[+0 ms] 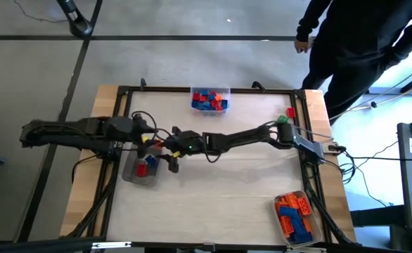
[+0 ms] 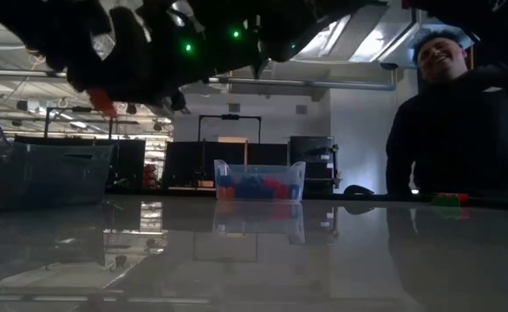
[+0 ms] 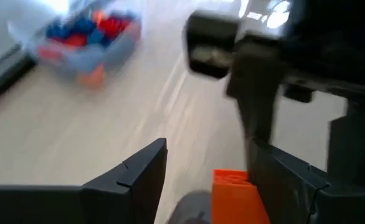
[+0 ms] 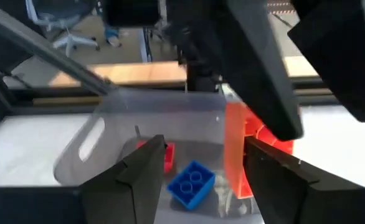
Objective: Sort blocks by size
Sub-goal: Put the orange 4 stud game piece into the black bin, then put the green 4 stud game piece into the black bin
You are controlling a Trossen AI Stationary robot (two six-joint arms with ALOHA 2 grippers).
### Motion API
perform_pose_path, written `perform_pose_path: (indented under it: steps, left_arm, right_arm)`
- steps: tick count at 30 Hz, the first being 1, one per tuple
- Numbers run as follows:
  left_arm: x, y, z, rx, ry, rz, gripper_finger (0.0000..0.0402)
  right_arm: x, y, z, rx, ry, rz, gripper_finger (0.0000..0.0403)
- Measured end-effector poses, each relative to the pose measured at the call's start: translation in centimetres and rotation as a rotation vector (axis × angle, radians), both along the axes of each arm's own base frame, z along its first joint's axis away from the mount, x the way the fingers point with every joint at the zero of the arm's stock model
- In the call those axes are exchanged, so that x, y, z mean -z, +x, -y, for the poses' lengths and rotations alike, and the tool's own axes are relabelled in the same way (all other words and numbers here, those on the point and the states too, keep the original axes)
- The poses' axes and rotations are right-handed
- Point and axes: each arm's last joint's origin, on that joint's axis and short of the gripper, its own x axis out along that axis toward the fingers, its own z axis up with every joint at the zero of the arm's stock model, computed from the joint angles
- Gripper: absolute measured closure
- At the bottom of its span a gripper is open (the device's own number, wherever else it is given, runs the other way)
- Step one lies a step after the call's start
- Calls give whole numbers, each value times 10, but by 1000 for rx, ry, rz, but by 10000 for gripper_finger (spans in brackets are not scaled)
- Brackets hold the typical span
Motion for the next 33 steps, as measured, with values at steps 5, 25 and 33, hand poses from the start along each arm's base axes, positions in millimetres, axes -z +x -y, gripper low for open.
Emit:
perform_pose_path:
  steps: [5,25,33]
  left_arm:
    - [13,-2,-1,-108,-127,-46,188]
    - [-1,-16,5,-90,-215,45,188]
    - [5,-7,8,-17,-150,132,188]
  right_arm:
    - [11,4,-1,-8,-16,-1,191]
    - [-75,-73,-7,385,-91,-421,191]
    - [-126,-198,24,983,-74,-870,191]
